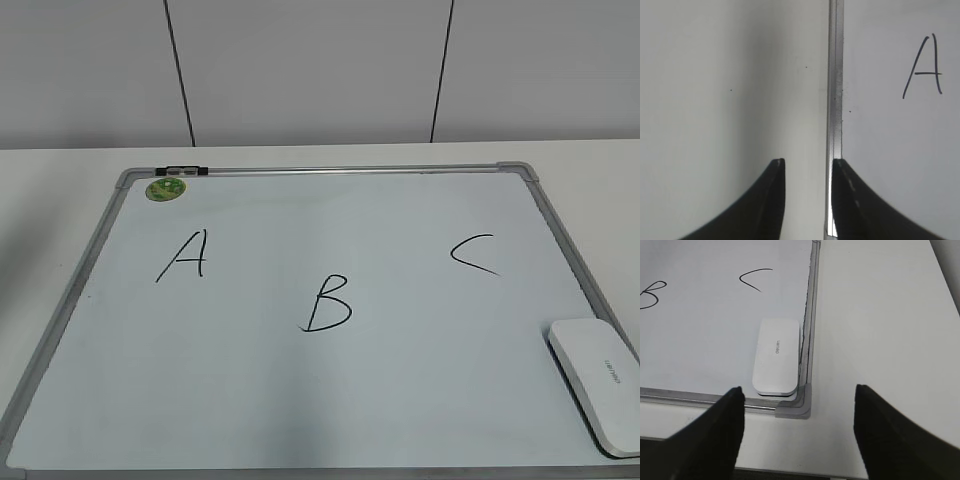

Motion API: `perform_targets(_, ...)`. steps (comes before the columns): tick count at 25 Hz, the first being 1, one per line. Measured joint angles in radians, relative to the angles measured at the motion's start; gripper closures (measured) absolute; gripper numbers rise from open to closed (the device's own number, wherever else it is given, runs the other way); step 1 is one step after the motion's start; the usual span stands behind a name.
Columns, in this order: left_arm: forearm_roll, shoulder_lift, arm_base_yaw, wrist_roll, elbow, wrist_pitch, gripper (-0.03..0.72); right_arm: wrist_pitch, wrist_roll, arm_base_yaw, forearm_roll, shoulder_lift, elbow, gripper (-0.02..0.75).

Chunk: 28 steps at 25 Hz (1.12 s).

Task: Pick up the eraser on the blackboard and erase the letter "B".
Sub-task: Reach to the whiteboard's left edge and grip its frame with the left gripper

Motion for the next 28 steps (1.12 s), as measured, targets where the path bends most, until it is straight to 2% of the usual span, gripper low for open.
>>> perform_targets(8, -0.002, 0.166, -0.002, 0.002, -0.072, 0.002, 0.447, 0.000, 0.000, 0.000, 0.000, 0.000, 0.000, 0.227)
perform_targets(16, -0.025, 0.308, -0.052, 0.034, -0.138, -0.004, 0.447, 0.001, 0.000, 0.000, 0.000, 0.000, 0.000, 0.227)
perform_targets(28, -0.037, 0.529, -0.054, 0.036, -0.220, 0.010, 0.447, 0.001, 0.000, 0.000, 0.000, 0.000, 0.000, 0.227)
